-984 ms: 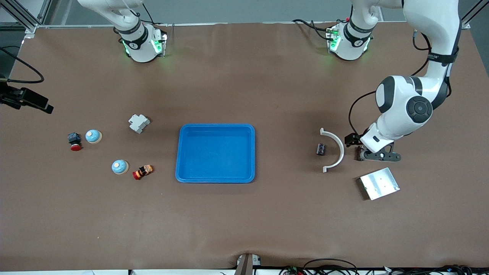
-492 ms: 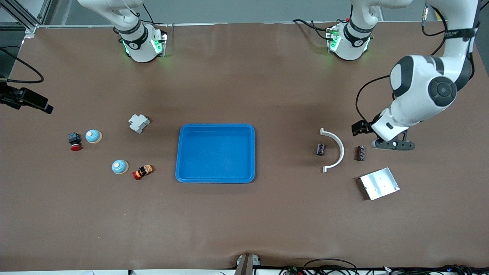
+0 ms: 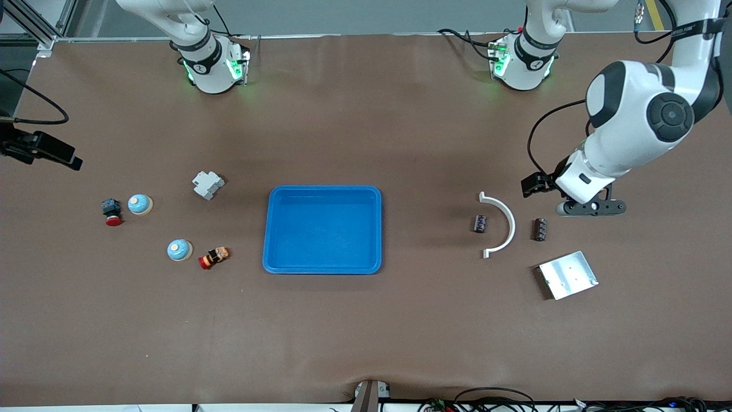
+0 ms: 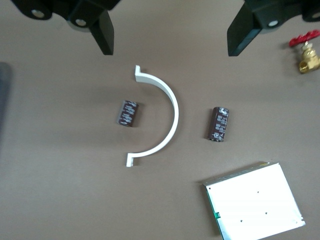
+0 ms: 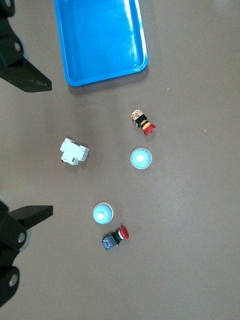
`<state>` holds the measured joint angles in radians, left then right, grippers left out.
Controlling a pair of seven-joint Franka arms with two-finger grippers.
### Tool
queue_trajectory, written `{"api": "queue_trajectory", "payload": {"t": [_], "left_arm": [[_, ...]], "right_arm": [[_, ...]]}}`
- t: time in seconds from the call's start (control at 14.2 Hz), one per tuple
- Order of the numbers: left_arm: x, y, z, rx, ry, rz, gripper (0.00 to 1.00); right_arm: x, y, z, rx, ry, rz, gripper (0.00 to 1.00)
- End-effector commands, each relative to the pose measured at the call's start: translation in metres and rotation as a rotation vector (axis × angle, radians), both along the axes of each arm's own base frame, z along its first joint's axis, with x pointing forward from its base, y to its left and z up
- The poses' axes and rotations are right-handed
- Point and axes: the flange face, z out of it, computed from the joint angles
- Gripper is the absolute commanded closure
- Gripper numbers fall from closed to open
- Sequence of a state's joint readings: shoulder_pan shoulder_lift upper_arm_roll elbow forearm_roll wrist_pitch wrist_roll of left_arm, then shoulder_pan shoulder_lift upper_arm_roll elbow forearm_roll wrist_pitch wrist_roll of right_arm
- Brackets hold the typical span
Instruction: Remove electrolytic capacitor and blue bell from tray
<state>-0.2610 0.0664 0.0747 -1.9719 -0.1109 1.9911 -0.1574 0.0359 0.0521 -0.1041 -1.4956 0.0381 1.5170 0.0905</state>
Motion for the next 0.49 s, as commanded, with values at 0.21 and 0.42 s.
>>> {"api": "queue_trajectory", "payload": {"t": [0.21,0.42], "left_arm": [[0.01,0.005,0.068,0.087,0.059,-0.053,0.0],[0.006,0.004,0.081,0.093,0.04,-0.044,0.0]], "right_arm": [[0.0,0.003,0.005,-0.026,-0.003,0.019,0.0],[0.003,-0.001,0.006,-0.029,-0.02,0.024,0.0]]}}
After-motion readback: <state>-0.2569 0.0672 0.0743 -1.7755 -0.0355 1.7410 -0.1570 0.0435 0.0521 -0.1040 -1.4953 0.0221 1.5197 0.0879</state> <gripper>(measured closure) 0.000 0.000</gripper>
